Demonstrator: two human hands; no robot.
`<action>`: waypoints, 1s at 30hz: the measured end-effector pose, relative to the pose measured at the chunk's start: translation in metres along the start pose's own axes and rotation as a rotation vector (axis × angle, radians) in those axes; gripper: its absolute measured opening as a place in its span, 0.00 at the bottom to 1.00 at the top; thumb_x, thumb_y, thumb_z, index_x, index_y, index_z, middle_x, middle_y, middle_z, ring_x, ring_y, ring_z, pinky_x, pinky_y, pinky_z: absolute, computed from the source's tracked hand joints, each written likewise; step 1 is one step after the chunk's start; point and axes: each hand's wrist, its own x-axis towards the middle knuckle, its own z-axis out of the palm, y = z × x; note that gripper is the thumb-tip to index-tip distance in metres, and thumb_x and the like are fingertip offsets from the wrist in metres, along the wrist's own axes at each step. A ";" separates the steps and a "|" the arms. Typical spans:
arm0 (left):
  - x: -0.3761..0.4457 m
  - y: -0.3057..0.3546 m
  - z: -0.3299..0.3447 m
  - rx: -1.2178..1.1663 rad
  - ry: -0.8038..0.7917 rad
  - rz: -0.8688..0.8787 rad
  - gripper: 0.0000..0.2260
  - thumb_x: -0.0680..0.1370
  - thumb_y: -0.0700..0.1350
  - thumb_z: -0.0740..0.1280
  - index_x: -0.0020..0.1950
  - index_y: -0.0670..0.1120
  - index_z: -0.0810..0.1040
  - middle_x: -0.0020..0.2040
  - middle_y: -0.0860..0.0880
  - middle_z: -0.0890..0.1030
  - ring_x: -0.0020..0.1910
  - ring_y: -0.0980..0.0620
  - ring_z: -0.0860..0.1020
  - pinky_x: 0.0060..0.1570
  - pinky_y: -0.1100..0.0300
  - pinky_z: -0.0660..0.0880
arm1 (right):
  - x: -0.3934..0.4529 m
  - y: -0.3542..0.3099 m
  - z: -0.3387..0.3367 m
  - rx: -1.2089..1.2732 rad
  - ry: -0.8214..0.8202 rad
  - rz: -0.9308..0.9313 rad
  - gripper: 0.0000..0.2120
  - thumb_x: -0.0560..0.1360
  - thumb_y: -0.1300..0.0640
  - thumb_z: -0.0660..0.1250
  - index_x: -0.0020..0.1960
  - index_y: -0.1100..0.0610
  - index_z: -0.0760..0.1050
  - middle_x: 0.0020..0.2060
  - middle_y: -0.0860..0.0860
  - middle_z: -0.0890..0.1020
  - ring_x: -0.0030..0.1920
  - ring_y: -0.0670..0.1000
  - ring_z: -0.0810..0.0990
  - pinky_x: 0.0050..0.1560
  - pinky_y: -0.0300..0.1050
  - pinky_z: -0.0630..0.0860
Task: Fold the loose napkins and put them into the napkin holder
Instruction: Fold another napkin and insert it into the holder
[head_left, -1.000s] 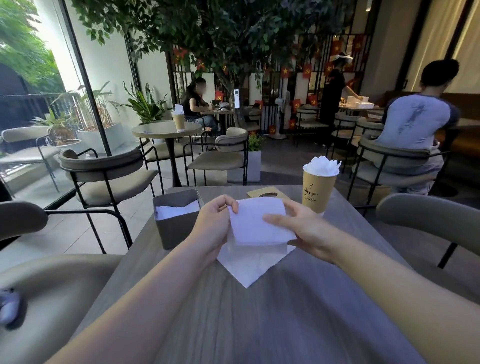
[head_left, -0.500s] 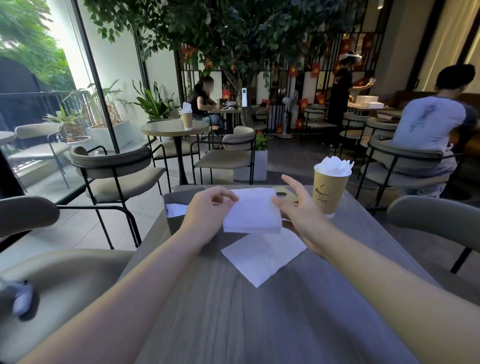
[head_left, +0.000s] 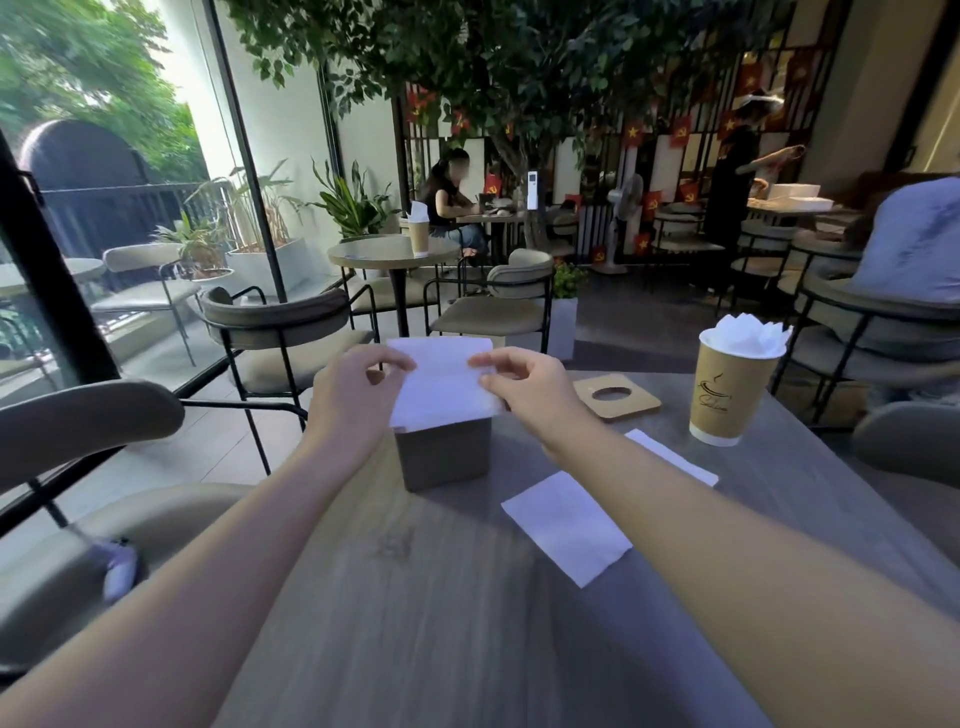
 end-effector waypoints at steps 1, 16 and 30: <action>0.001 -0.004 -0.003 -0.022 -0.005 -0.005 0.09 0.79 0.43 0.66 0.49 0.52 0.86 0.45 0.52 0.83 0.42 0.53 0.79 0.35 0.66 0.69 | 0.003 0.000 0.004 0.006 -0.004 -0.004 0.13 0.77 0.69 0.67 0.54 0.56 0.85 0.42 0.43 0.81 0.41 0.41 0.75 0.40 0.30 0.70; -0.001 -0.035 0.025 0.786 -0.419 0.120 0.32 0.84 0.61 0.41 0.52 0.48 0.83 0.64 0.55 0.80 0.74 0.47 0.65 0.75 0.45 0.50 | 0.009 0.012 0.026 -1.090 -0.291 -0.089 0.24 0.84 0.45 0.46 0.36 0.50 0.71 0.46 0.52 0.79 0.61 0.57 0.71 0.64 0.57 0.64; -0.009 -0.033 0.028 0.890 -0.293 0.234 0.26 0.85 0.56 0.47 0.64 0.48 0.81 0.68 0.46 0.71 0.68 0.42 0.67 0.69 0.49 0.61 | 0.003 0.013 0.022 -1.070 -0.208 -0.285 0.21 0.85 0.45 0.51 0.56 0.55 0.79 0.58 0.51 0.70 0.55 0.53 0.68 0.57 0.48 0.63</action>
